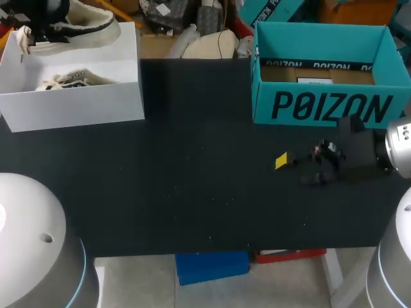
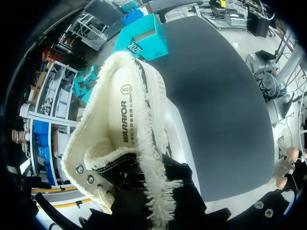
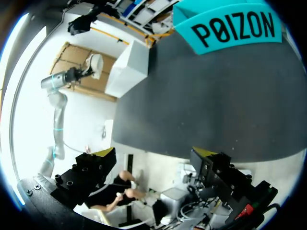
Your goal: Take the shoe out of the shoebox, open the shoe tongue, remove and reinsert the insole, then place the shoe into the shoebox
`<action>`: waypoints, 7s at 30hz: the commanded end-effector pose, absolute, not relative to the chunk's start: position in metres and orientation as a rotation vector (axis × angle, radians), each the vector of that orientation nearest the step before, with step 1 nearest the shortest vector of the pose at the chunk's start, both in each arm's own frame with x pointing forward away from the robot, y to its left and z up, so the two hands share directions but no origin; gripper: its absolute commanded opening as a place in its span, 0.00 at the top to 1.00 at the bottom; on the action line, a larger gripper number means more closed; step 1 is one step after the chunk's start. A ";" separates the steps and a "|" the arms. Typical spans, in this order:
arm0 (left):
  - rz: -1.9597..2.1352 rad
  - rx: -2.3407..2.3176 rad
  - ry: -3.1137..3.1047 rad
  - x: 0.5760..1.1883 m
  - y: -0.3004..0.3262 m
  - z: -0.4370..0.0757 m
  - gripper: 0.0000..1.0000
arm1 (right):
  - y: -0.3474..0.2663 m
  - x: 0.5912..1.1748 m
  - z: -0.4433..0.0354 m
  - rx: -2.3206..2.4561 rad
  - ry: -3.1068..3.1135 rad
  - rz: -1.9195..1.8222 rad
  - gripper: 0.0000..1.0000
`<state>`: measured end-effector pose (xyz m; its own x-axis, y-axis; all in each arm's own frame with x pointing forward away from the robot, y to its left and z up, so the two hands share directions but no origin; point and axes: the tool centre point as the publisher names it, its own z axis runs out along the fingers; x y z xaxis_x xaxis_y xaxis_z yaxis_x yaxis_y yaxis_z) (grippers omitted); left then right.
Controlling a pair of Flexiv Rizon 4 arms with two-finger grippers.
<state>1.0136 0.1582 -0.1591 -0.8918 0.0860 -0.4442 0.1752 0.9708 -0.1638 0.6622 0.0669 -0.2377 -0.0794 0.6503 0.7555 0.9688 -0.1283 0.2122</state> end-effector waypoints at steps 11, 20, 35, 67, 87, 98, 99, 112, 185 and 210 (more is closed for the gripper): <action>-0.081 0.102 2.744 1.066 0.178 -0.185 1.00 | 0.067 0.662 -0.237 -1.799 -1.745 -1.065 0.00; -0.086 0.100 2.750 1.070 0.178 -0.187 1.00 | 0.067 0.662 -0.237 -1.799 -1.745 -1.065 0.00; -0.086 0.100 2.750 1.070 0.178 -0.187 1.00 | 0.067 0.662 -0.237 -1.799 -1.745 -1.065 0.00; 0.082 0.037 2.797 1.158 0.203 -0.252 1.00 | 0.067 0.662 -0.237 -1.799 -1.745 -1.065 0.00; 0.163 -0.030 2.871 1.184 0.185 -0.319 1.00 | 0.067 0.662 -0.237 -1.799 -1.745 -1.065 0.00; 0.182 -0.026 2.893 1.179 0.181 -0.347 1.00 | 0.067 0.662 -0.237 -1.799 -1.745 -1.065 0.00; 0.186 -0.030 2.893 1.180 0.181 -0.349 1.00 | 0.067 0.662 -0.237 -1.799 -1.745 -1.065 0.00; 0.189 -0.047 2.890 1.179 0.179 -0.364 1.00 | 0.067 0.662 -0.237 -1.799 -1.745 -1.065 0.00; 0.154 -0.826 2.982 0.974 0.070 -0.239 0.00 | 0.067 0.662 -0.237 -1.799 -1.745 -1.065 0.00; 0.102 -0.836 3.009 0.969 0.061 -0.241 0.00 | 0.076 0.756 -0.239 -1.705 -2.066 -0.702 0.00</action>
